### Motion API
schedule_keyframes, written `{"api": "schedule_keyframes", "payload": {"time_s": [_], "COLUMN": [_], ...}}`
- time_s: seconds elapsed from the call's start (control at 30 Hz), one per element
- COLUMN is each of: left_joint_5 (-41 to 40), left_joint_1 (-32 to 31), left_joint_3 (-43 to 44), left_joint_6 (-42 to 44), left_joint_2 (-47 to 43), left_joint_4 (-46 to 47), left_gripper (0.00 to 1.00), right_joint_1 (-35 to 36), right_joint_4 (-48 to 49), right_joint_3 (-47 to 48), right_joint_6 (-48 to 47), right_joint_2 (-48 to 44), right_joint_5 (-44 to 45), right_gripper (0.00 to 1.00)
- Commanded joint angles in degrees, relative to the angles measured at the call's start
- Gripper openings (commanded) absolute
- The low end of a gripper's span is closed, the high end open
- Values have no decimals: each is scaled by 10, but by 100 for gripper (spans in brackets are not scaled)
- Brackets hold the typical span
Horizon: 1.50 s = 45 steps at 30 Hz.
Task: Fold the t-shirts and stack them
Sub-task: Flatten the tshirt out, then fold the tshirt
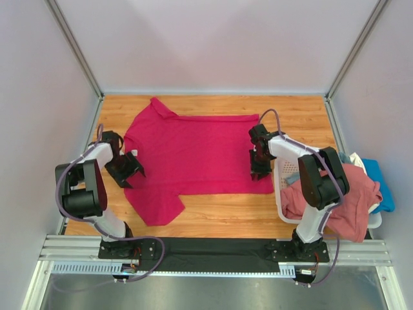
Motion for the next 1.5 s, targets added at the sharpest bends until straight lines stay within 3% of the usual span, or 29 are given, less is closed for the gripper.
{"api": "schedule_keyframes", "payload": {"time_s": [0.0,0.17,0.27,0.33,0.43,0.57,0.7,0.93,1.3,1.47], "left_joint_5": [-33,-48,-31,0,116,132,100,107,97,101], "left_joint_1": [21,2,-9,-13,-19,-44,-69,-81,-88,-95], "left_joint_3": [-29,-6,43,81,139,279,409,483,508,547], "left_joint_6": [19,51,79,87,78,38,-5,-66,-88,-102], "left_joint_2": [-59,-158,-164,-149,-66,104,200,313,356,393], "left_joint_4": [-80,-110,-84,-14,118,168,199,222,236,228], "left_gripper": [75,75,74,73,73,73,74,69,69,62], "right_joint_1": [-6,-8,-21,-31,-52,-82,-107,-135,-154,-160], "right_joint_4": [-25,-58,-48,-32,1,35,56,130,151,155], "right_joint_3": [-39,31,141,199,306,405,474,466,477,481], "right_joint_6": [4,-7,-1,10,33,62,94,152,183,188], "right_joint_2": [-38,-87,-42,-4,77,177,239,287,305,309], "right_joint_5": [25,37,40,44,31,21,-4,-29,-50,-53], "right_gripper": [30,43,54,57,60,63,63,54,50,49]}}
